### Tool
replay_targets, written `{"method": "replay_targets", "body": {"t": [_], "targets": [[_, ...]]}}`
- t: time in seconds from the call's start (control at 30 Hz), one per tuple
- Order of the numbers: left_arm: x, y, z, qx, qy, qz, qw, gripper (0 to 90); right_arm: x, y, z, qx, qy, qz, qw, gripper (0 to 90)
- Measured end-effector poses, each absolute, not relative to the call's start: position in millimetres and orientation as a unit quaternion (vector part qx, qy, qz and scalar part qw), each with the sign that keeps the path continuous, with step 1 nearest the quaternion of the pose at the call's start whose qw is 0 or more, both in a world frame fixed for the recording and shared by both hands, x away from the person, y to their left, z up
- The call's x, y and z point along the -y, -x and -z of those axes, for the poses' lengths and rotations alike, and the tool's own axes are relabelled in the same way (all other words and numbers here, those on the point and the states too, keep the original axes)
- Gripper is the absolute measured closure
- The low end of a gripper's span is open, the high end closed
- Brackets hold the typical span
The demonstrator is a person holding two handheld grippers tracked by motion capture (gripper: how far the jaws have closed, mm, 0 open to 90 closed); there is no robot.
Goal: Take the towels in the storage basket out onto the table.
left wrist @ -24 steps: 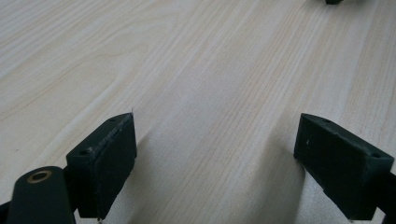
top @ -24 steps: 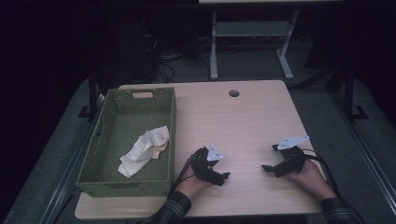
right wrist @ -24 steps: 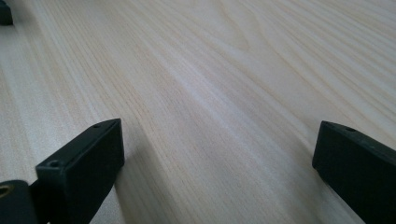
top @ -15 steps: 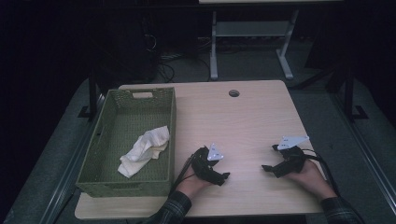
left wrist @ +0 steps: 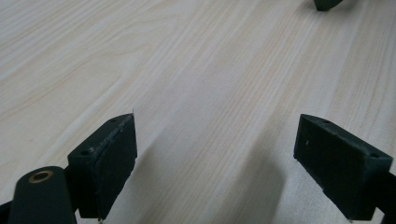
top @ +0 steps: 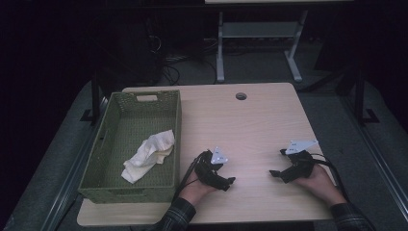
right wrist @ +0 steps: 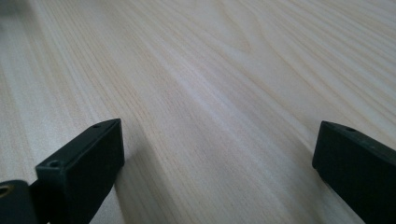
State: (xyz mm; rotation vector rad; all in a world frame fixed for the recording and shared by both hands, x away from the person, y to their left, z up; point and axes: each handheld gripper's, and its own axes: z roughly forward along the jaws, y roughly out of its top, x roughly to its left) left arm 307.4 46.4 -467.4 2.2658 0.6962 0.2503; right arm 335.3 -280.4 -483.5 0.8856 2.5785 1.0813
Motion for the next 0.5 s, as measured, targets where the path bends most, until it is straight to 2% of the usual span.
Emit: {"method": "replay_targets", "body": {"t": [0.5], "targets": [[-50.2,-303.3,457.8,-0.276,-0.882,-0.117,0.364,12.9,280.5,-335.3,483.5,-0.875,-0.300,-0.367,0.104,1.8]]}}
